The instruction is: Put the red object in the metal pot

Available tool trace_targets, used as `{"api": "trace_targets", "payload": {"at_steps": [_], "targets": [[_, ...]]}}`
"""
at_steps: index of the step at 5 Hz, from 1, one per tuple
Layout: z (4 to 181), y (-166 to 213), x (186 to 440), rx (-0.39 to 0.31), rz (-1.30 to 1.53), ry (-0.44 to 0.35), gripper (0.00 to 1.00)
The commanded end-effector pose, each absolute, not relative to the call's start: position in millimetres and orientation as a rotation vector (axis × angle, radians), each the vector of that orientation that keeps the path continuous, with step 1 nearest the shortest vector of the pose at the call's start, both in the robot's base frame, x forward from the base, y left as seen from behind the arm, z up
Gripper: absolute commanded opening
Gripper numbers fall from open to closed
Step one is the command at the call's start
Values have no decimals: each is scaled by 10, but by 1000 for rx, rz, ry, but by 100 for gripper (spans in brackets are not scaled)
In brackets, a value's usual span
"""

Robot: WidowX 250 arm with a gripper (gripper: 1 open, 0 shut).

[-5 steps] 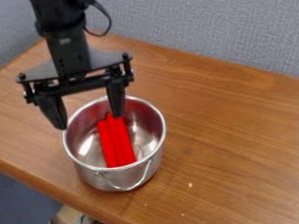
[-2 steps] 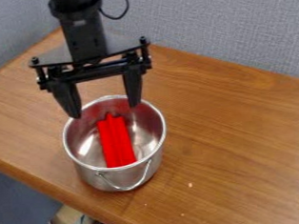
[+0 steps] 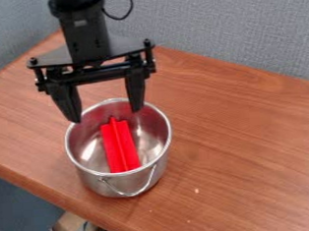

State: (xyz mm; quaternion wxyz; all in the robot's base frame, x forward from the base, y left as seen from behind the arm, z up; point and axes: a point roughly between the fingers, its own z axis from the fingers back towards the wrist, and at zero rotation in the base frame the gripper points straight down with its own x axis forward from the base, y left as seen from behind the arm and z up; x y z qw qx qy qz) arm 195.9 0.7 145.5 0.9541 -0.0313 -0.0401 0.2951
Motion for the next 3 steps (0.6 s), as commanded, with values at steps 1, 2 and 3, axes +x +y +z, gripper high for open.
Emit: {"api": "trace_targets", "payload": {"at_steps": [1,2,3], "targets": [[1439,44,1943,-70,536,-109,0],[1375,34,1896,-69,472,-111,100],[1452,-50,1865,-70,428,-111,100]]}}
